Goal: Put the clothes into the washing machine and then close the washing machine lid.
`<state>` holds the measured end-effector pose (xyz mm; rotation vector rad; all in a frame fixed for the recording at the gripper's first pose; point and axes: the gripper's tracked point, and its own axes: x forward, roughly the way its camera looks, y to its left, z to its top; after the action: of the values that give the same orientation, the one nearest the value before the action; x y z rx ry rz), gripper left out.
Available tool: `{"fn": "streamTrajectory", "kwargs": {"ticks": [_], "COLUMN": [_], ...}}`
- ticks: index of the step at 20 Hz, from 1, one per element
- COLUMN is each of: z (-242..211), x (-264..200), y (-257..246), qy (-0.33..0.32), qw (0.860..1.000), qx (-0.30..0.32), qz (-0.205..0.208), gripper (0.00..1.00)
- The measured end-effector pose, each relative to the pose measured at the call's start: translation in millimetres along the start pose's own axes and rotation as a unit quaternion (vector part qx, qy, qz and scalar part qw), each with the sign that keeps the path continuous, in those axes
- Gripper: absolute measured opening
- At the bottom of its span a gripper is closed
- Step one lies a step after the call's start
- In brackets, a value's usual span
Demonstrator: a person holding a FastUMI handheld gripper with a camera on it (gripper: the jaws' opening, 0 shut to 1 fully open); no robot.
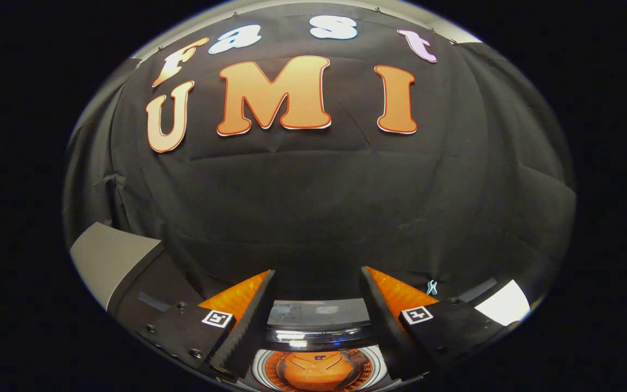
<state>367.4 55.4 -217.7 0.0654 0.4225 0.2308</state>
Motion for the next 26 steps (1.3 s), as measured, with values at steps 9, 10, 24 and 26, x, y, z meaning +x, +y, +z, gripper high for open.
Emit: {"fn": "streamTrajectory", "kwargs": {"ticks": [9,10,24,26], "z": [-40,-49,-97,-88], "x": [-36,-41,-72,-82], "y": [2,3,-6,-3], "qy": [0.020,0.025,0.055,0.047], "qw": [1.000,1.000,0.998,0.999], "qx": [0.000,0.000,0.021,0.021], "qz": [0.007,0.008,-0.002,0.001], "gripper": [0.97,0.97,0.97,0.97]}}
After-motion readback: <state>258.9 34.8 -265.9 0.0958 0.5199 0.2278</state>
